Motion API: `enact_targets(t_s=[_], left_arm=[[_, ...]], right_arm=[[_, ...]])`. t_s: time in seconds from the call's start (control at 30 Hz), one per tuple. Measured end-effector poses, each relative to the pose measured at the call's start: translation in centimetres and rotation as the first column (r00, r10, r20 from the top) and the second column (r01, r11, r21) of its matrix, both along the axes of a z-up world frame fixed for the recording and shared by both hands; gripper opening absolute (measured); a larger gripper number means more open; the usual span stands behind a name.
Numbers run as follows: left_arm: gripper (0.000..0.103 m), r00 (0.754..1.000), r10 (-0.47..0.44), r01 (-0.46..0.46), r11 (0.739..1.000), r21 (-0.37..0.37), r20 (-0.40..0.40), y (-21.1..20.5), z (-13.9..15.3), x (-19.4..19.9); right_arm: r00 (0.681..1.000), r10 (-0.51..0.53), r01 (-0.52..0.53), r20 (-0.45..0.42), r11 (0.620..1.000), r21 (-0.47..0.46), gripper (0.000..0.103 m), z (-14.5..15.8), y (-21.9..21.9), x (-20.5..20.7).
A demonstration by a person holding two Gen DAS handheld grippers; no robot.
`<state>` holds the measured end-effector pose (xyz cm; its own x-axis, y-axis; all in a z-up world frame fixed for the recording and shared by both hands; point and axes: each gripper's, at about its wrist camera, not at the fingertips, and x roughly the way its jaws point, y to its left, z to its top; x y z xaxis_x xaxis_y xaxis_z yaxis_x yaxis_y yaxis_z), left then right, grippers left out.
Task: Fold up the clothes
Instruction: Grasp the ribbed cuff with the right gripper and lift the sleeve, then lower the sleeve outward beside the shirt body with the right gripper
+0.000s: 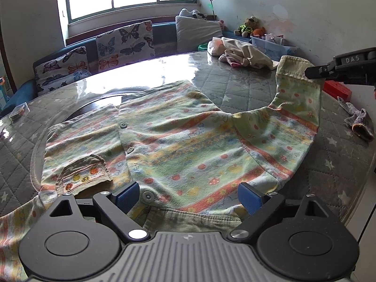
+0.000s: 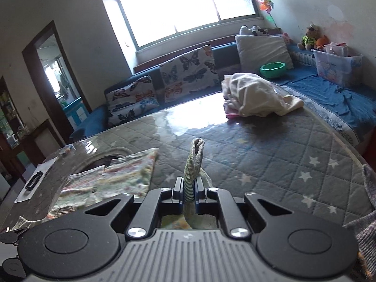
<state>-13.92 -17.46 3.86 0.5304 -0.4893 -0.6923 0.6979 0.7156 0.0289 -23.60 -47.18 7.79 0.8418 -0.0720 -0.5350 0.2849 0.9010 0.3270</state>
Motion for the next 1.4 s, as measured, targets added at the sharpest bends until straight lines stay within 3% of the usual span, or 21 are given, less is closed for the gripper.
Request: enact_targets(t_s=[0.43, 0.73, 1.4], left_arm=[[0.093, 0.998, 0.055, -0.055, 0.998, -0.018, 0.004, 2.8, 0.3, 1.0], [0.093, 0.996, 0.084, -0.084, 0.996, -0.033, -0.011, 4.0, 0.1, 1.5], [0.096, 0.992, 0.122, -0.123, 0.991, -0.047, -0.022, 5.6, 0.0, 1.9]], right_arm=[[0.99, 0.126, -0.13, 0.062, 0.99, 0.054, 0.008, 2.1, 5.2, 2.6], [0.964, 0.242, -0.25, 0.111, 0.966, 0.064, 0.008, 3.5, 9.7, 4.3], [0.935, 0.349, -0.353, 0.054, 0.932, 0.082, 0.008, 1.6, 15.4, 6.9]])
